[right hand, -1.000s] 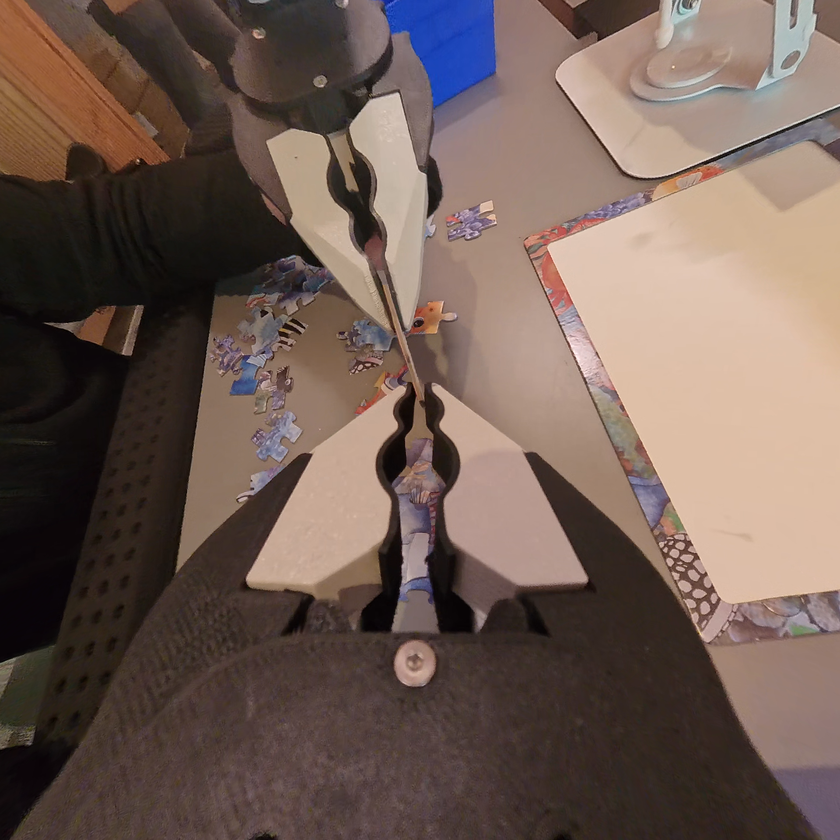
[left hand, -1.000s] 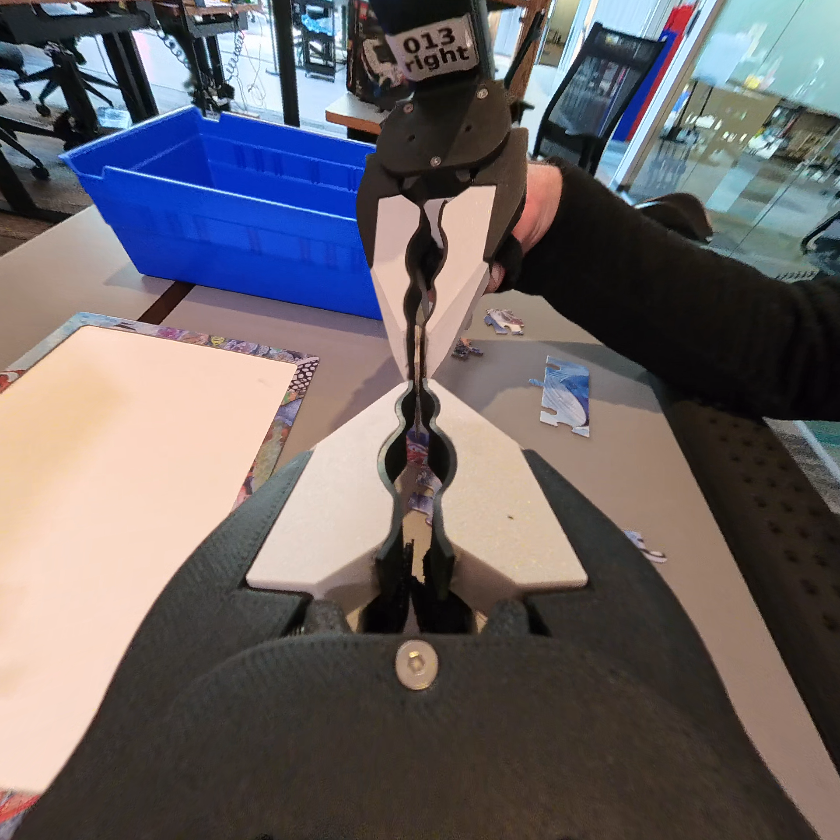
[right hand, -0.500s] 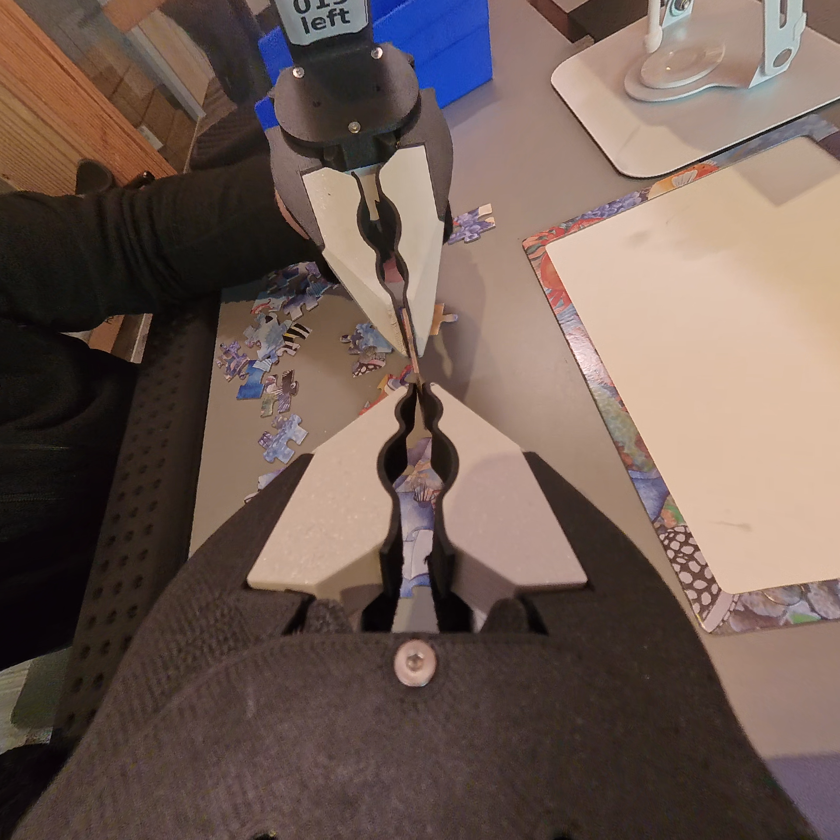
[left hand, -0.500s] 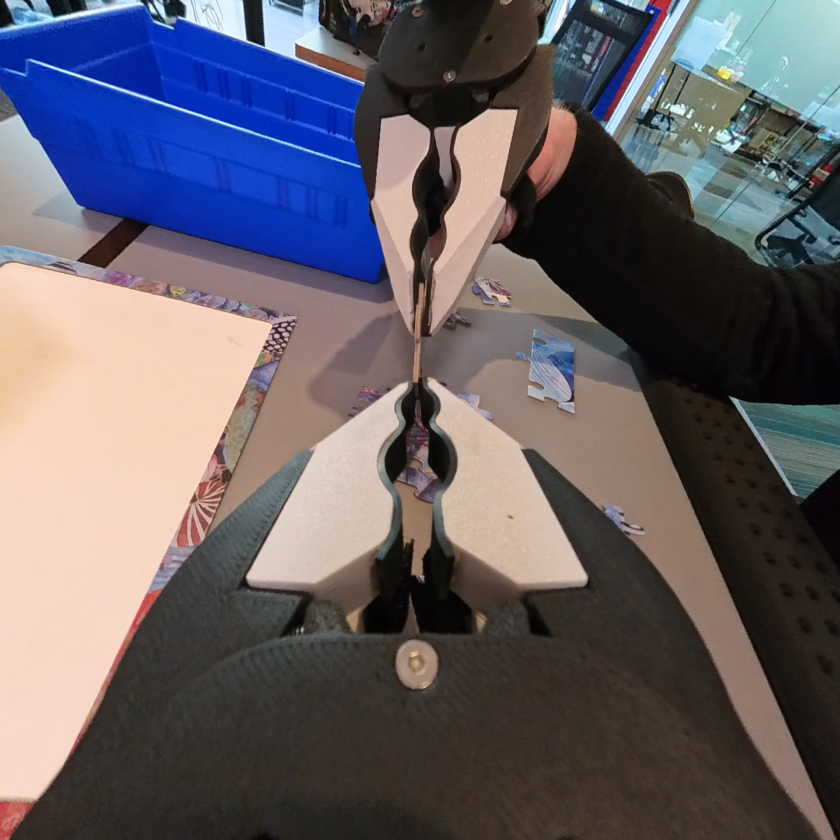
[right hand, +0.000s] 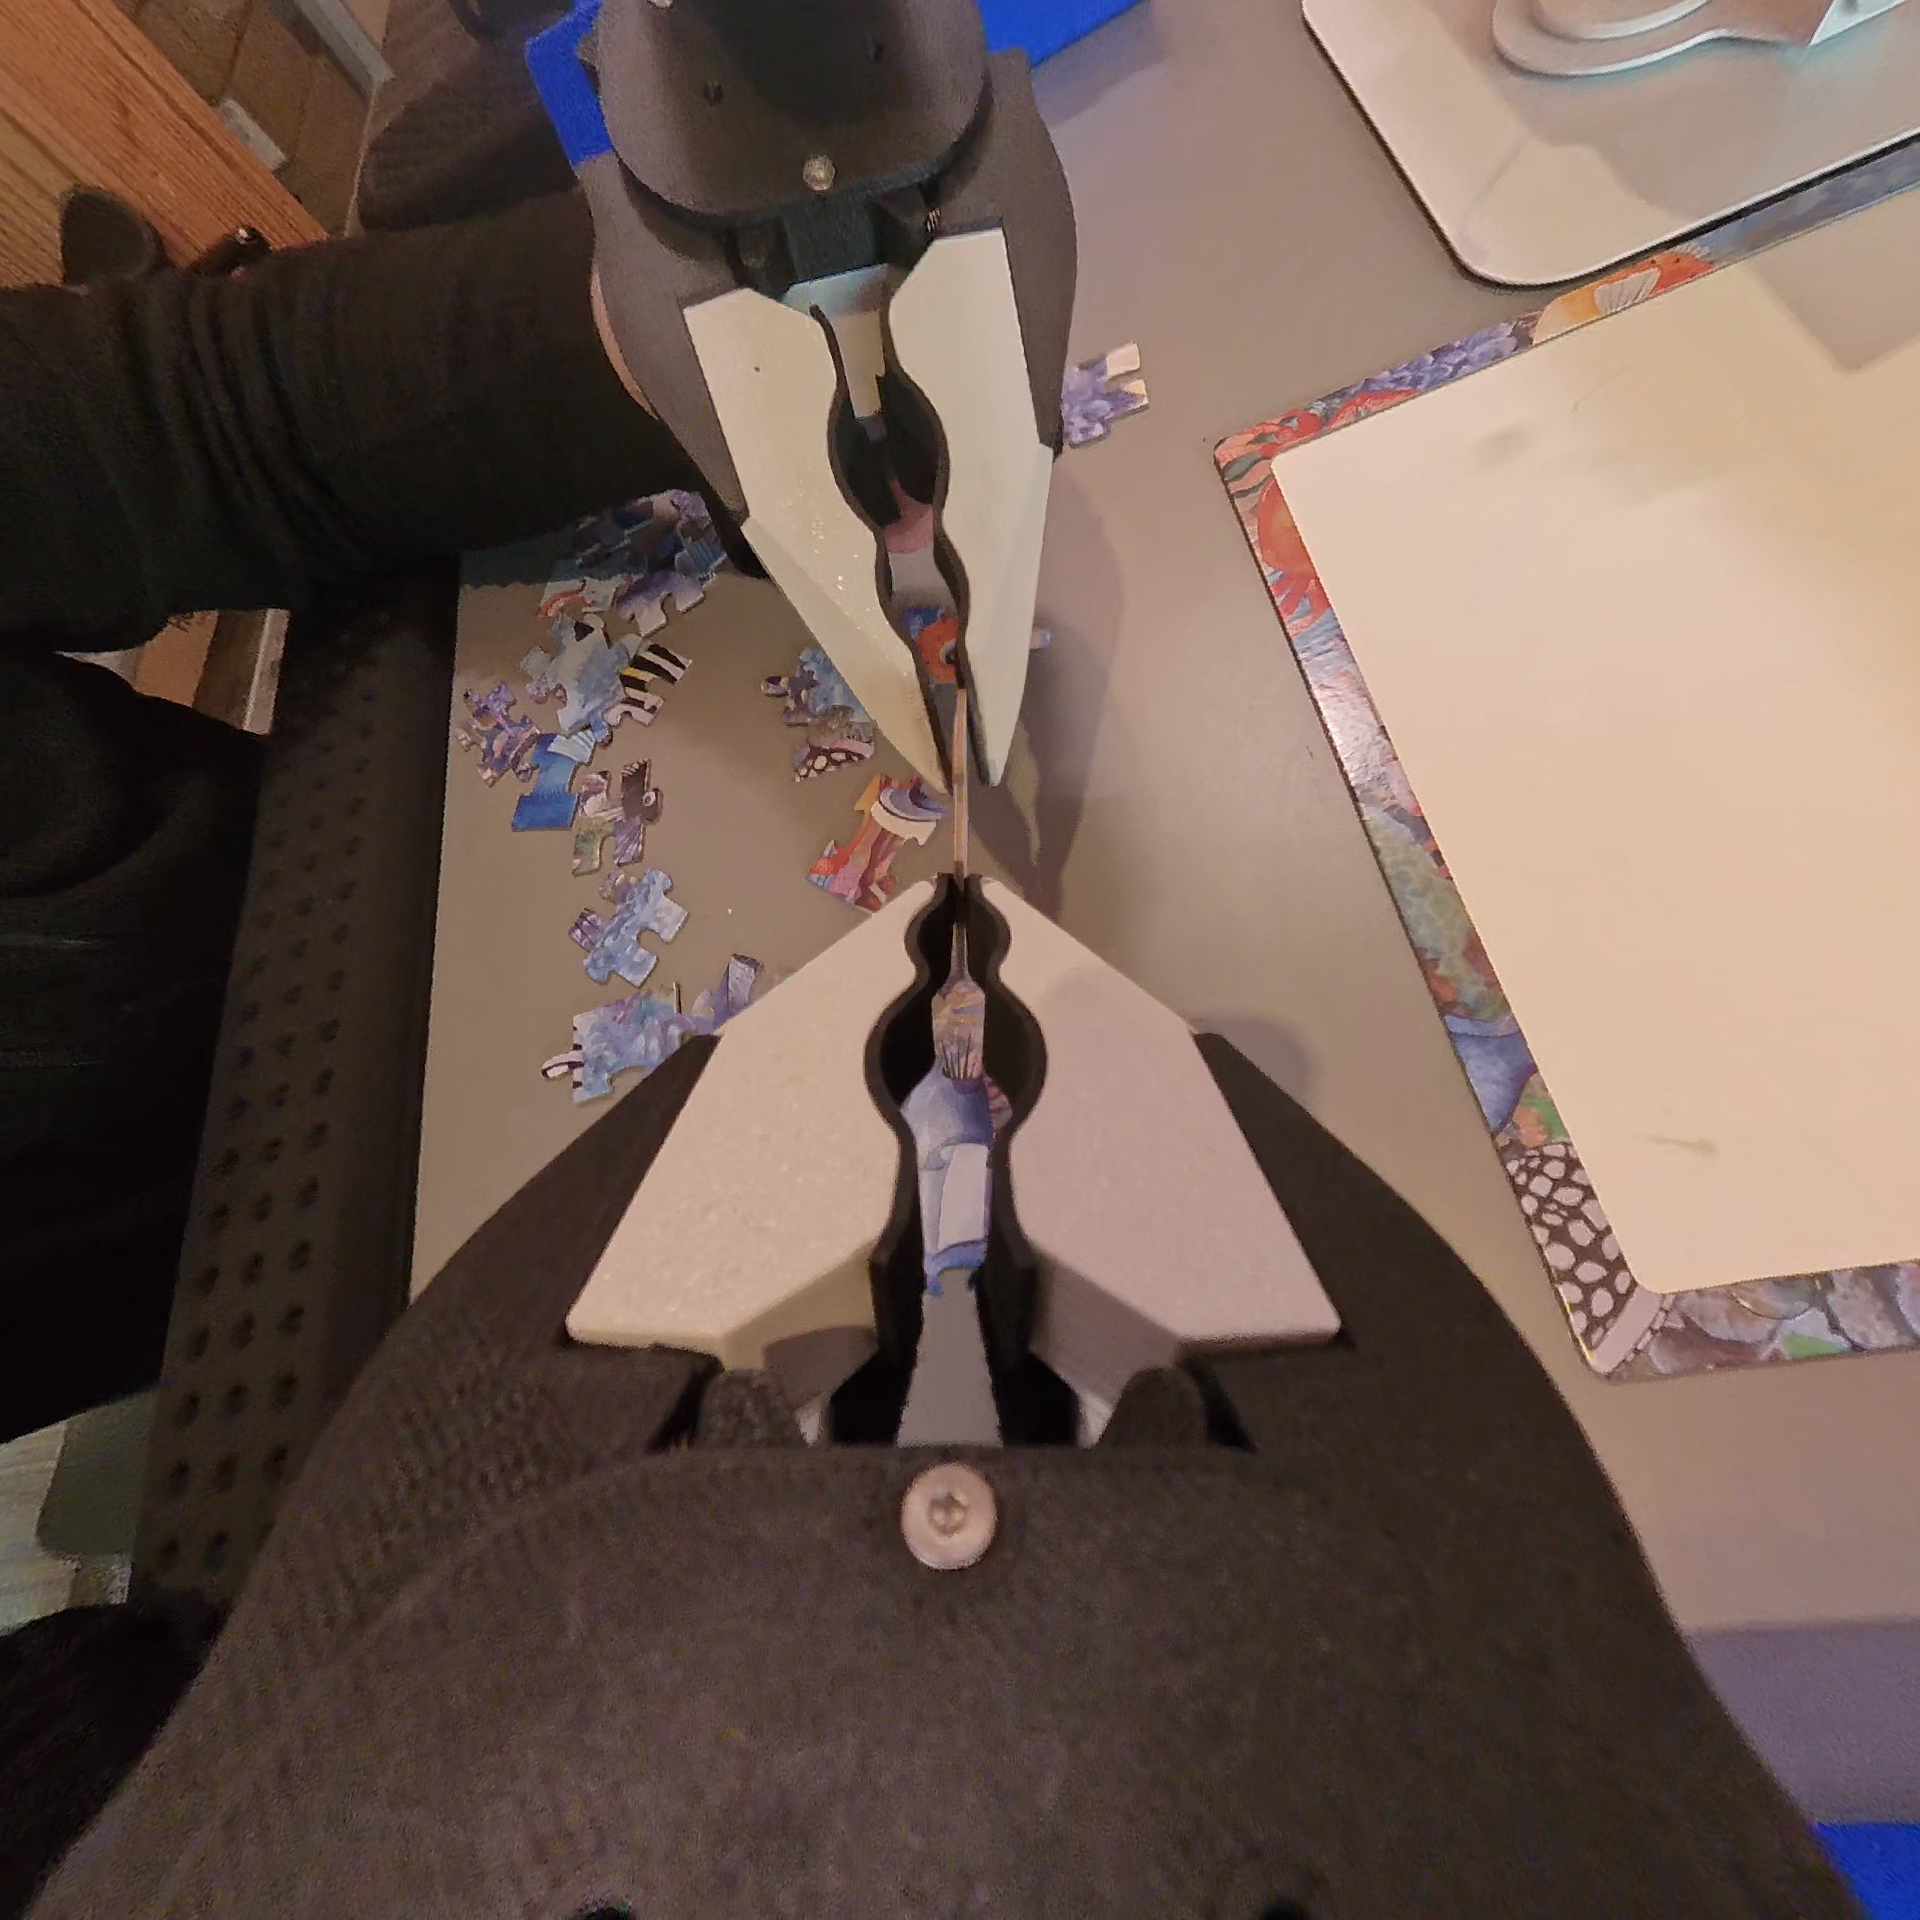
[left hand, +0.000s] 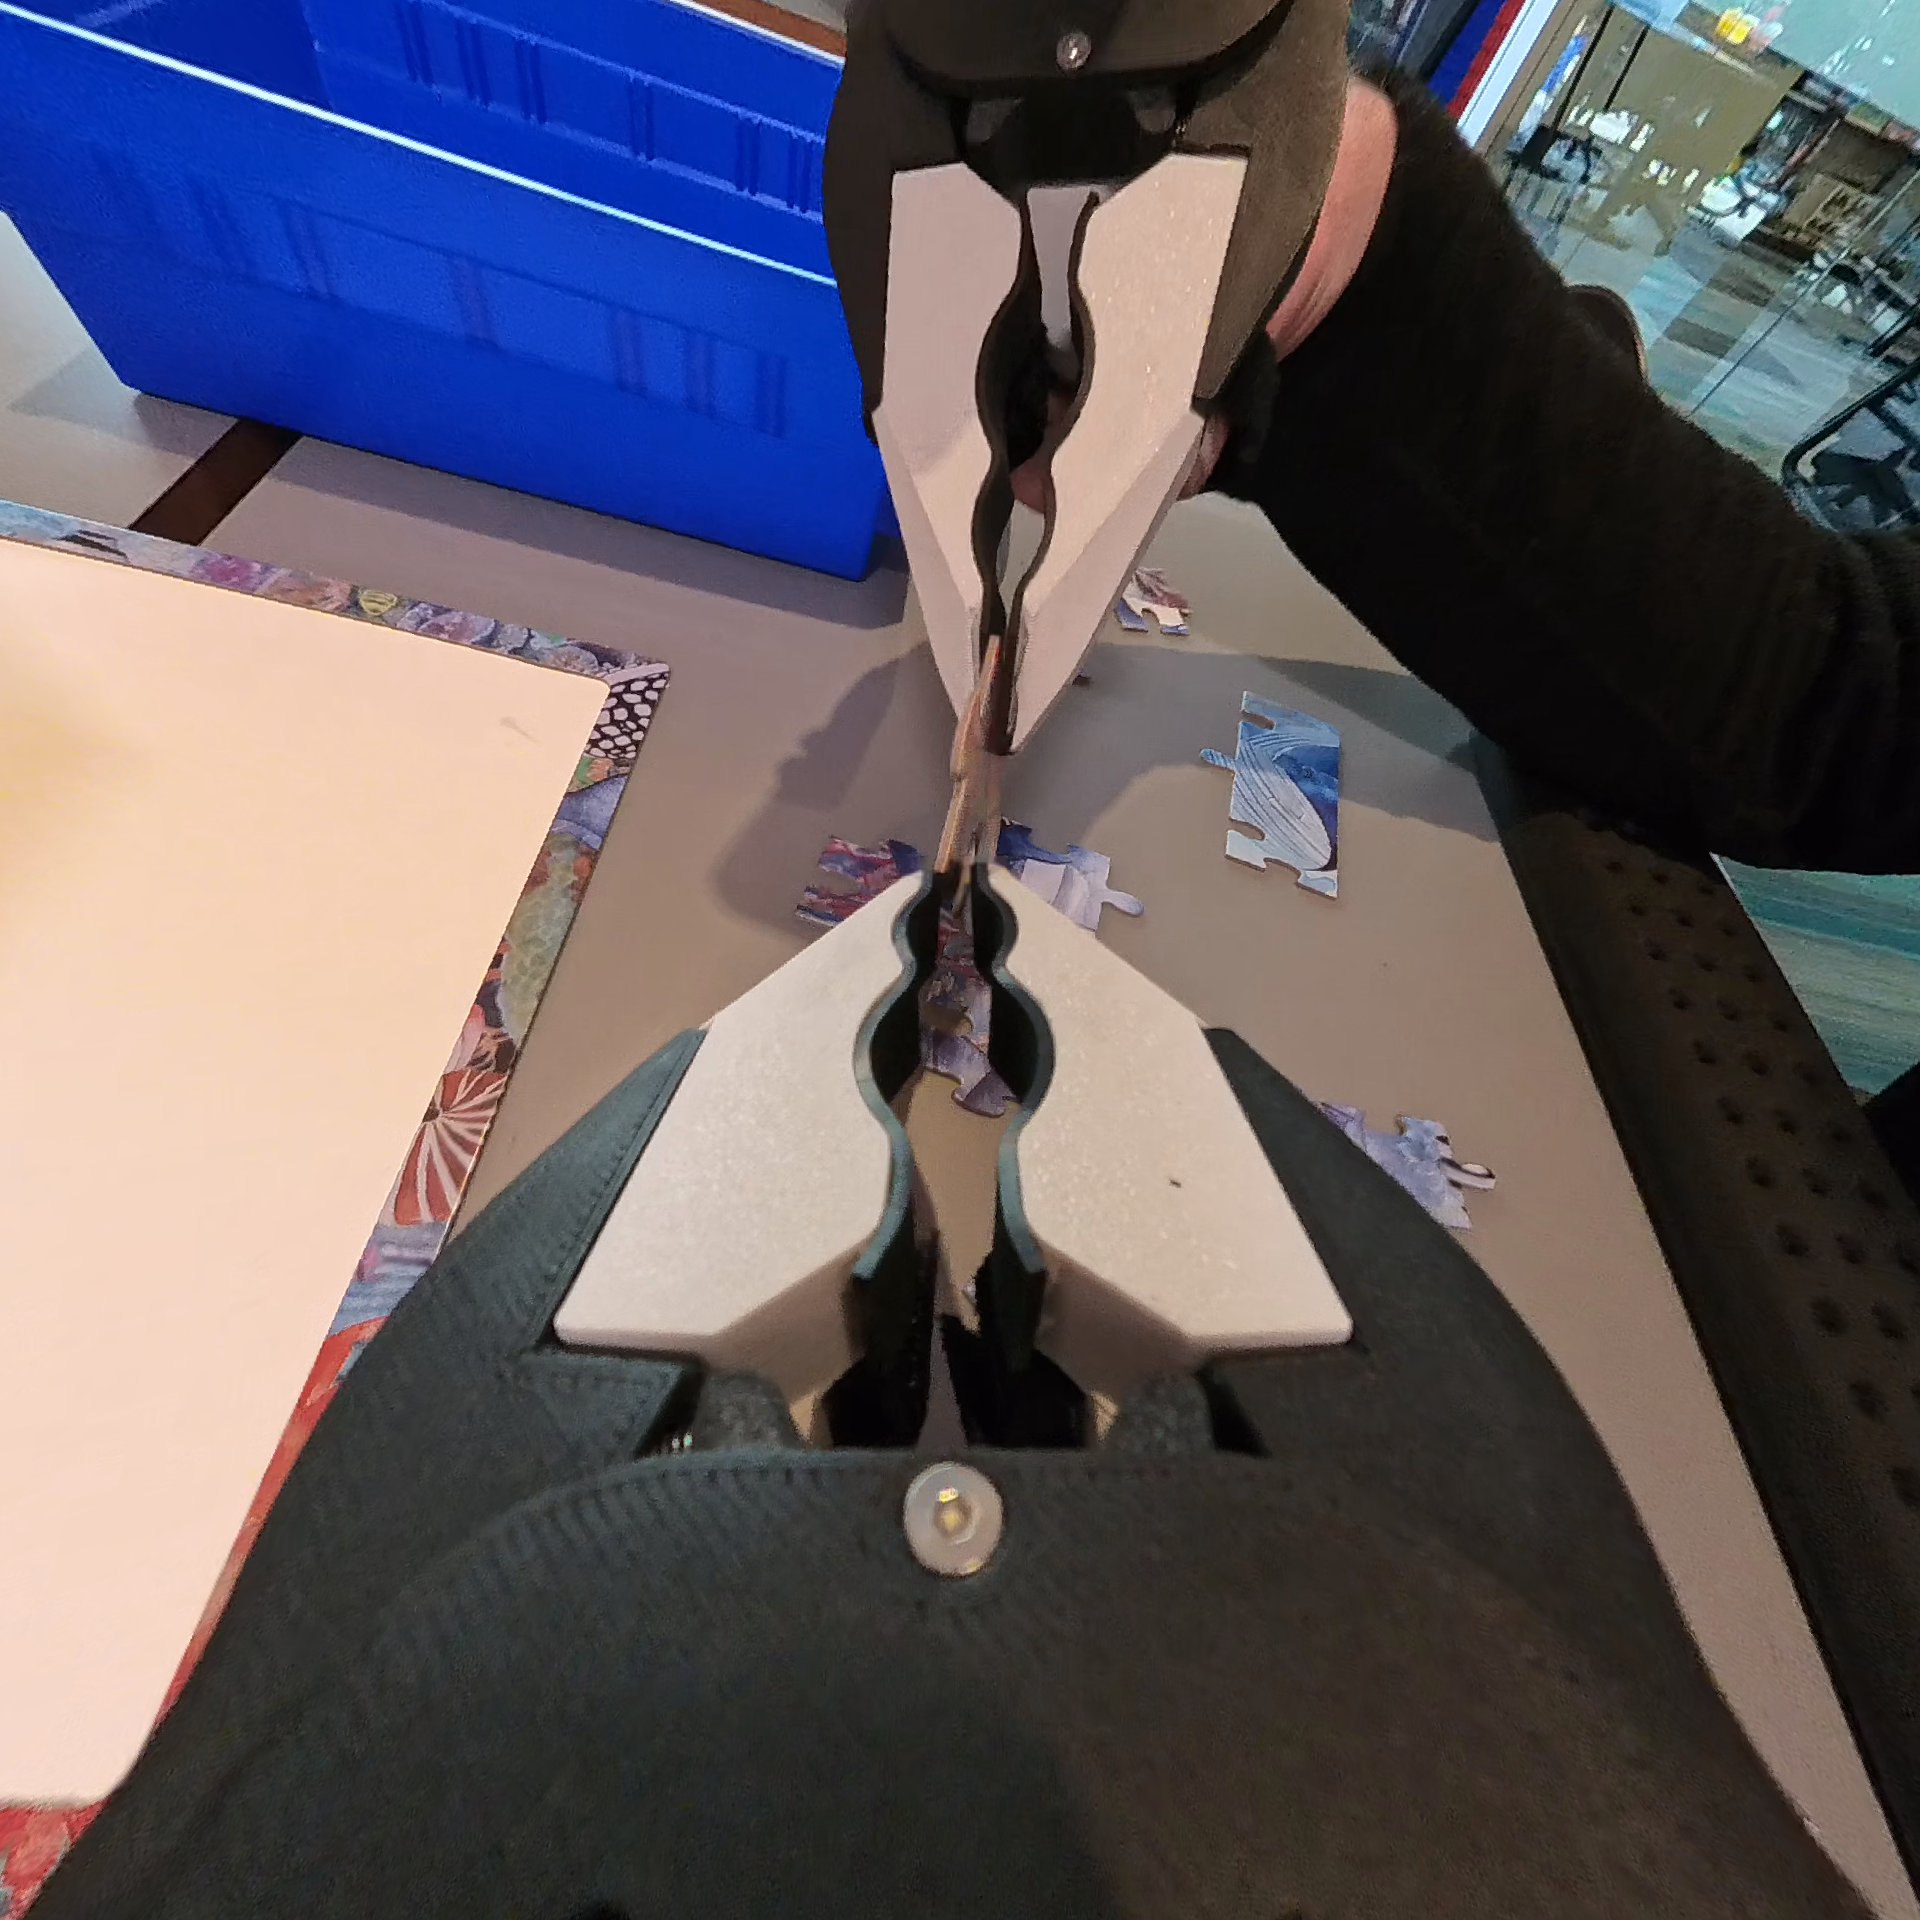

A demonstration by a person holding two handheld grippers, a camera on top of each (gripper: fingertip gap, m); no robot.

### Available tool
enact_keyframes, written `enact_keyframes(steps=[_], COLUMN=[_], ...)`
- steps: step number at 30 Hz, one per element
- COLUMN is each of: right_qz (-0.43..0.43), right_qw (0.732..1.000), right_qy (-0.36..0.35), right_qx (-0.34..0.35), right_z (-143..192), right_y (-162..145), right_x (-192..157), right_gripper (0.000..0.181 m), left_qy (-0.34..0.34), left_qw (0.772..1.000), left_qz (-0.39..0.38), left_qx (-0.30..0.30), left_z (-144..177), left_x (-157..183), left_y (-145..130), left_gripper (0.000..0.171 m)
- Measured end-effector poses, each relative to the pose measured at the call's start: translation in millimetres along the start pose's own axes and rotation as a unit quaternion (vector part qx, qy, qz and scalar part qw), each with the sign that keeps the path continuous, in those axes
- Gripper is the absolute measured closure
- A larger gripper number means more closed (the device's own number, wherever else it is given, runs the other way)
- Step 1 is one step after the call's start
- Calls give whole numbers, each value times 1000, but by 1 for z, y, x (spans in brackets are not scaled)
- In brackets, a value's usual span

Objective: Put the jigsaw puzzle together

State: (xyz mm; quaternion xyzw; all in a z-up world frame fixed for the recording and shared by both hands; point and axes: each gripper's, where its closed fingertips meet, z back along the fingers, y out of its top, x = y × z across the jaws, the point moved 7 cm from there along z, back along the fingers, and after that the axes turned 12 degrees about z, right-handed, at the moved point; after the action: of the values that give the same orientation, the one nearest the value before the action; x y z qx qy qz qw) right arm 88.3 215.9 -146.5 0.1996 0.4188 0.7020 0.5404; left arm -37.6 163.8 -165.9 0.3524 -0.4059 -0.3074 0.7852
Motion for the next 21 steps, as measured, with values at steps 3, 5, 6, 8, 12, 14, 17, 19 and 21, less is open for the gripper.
enact_keyframes(steps=[3,5,6,8,12,14,17,19,21], right_qz=[2,1,1,1,2,3,0,-1,-3], right_qw=[1000,1000,999,999,998,998,997,997,997], right_qy=[-4,-4,-3,0,17,24,28,28,29], right_qx=[-18,-28,-33,-38,-54,-61,-69,-71,-72], right_z=[1,1,1,1,-1,-2,-4,-4,-4], right_y=[-3,-6,-7,-9,-12,-14,-16,-17,-18], right_x=[-1,-1,-1,-2,-6,-9,-9,-9,-8], right_gripper=[181,181,181,181,181,181,181,181,181], left_qy=[4,5,9,13,14,21,44,46,23], left_qw=[1000,1000,1000,1000,997,994,986,972,954], left_qz=[-3,-1,-2,-5,-9,-20,-55,-96,-143], left_qx=[-6,-9,-13,-24,-78,-103,-154,-208,-264], left_z=[-2,-2,-2,-1,-1,0,2,2,-2], left_x=[0,0,-1,-1,3,7,16,28,46], left_y=[-1,-1,-1,-2,-7,-10,-14,-21,-34], left_gripper=[164,160,160,158,146,142,140,139,139])
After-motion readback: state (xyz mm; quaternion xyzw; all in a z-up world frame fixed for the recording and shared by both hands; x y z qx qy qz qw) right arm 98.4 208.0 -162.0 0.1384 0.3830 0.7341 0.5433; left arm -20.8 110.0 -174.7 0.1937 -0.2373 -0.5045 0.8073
